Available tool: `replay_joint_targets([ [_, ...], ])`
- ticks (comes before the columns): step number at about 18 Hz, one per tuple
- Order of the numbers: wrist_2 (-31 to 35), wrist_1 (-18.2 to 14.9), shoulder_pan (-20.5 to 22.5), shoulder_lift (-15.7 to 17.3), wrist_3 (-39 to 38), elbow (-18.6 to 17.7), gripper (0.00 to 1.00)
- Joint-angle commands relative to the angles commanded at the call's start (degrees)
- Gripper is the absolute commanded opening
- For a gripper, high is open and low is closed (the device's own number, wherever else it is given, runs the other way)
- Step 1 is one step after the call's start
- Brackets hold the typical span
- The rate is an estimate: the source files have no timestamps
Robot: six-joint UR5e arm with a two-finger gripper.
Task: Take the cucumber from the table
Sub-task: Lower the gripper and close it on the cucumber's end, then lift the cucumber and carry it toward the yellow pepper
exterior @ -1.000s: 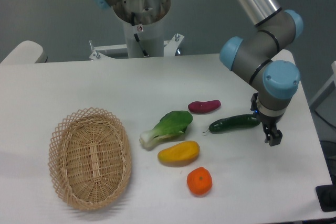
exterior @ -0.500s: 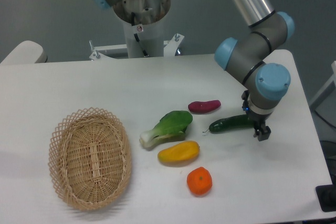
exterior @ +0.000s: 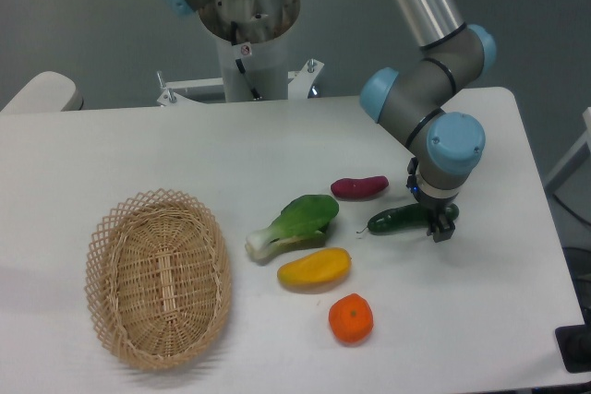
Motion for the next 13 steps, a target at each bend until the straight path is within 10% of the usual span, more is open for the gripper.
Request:
replay_joint_targets([
  [3,0.0,-0.18,0.0,-0.09,0.0,0.88,0.05],
  [13,-0.26,-4.29,-2.71,1.58,-0.09,9.57,0.04],
])
